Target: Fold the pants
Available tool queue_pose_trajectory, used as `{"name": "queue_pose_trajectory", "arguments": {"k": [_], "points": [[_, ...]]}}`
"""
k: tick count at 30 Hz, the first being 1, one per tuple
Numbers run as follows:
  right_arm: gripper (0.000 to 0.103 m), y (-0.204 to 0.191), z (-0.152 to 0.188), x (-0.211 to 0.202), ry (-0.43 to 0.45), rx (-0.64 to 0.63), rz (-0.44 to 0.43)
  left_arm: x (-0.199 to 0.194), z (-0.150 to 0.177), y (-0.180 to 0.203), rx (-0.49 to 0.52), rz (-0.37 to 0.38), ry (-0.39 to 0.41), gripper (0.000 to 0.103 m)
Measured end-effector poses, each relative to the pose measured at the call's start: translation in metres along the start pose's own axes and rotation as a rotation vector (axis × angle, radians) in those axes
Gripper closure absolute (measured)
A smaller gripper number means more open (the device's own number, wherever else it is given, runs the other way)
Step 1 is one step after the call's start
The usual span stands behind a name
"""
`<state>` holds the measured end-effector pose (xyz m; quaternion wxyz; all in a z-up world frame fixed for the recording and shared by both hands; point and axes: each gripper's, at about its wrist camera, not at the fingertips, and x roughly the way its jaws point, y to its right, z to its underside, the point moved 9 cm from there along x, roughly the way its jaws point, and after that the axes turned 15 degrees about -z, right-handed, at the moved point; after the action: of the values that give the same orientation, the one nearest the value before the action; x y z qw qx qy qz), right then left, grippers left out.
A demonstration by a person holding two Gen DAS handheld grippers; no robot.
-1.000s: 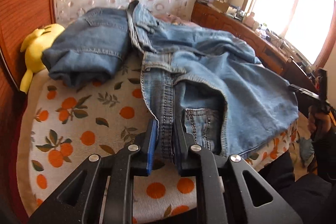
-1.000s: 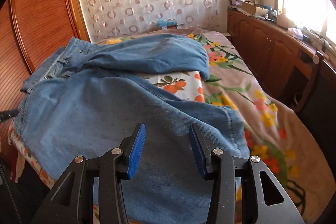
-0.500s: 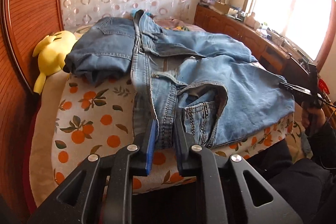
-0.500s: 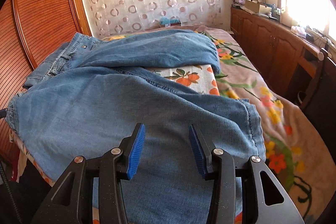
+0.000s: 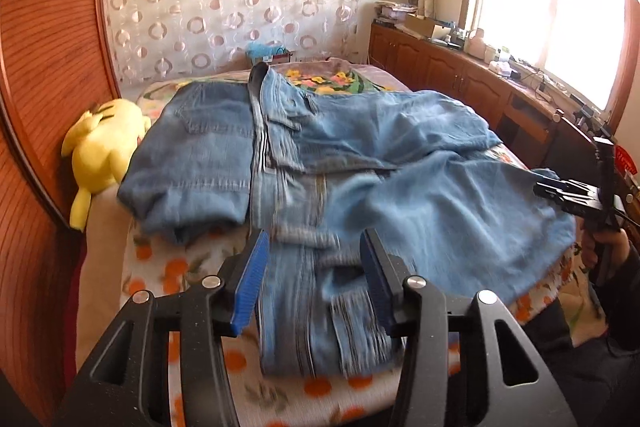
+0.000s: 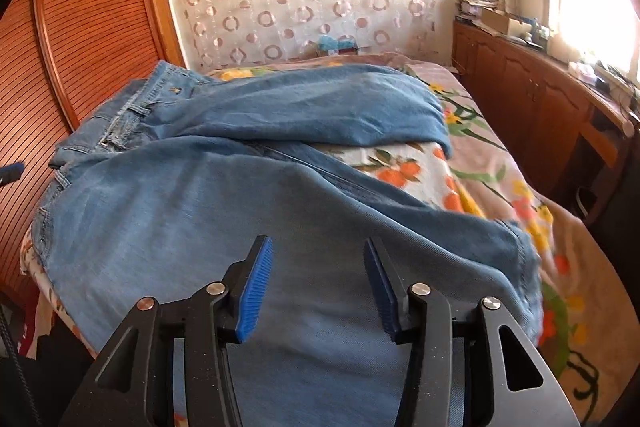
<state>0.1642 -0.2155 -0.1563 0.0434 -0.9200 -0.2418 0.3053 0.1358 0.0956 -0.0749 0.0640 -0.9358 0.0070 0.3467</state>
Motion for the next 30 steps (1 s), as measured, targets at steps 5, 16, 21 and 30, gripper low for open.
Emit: {"name": "queue_pose_trajectory", "arguments": {"k": [5,16,21,30], "points": [[0.048,-0.023,-0.015,0.03,-0.014,-0.062,-0.016,0.049,-0.022,0.003,0.006,-0.008,-0.055,0.054],[0.046,-0.023,-0.035,0.083,-0.041,-0.1,-0.019,0.12,-0.022,0.007,0.056,-0.018,-0.173,0.054],[0.046,-0.023,-0.033,0.095,-0.065,-0.097,-0.026,0.107,-0.009,0.021,0.081,0.005,-0.167,0.054],[0.046,-0.019,-0.031,0.093,-0.066,-0.078,-0.026,0.104,0.024,0.046,0.117,0.014,-0.196,0.055]]}}
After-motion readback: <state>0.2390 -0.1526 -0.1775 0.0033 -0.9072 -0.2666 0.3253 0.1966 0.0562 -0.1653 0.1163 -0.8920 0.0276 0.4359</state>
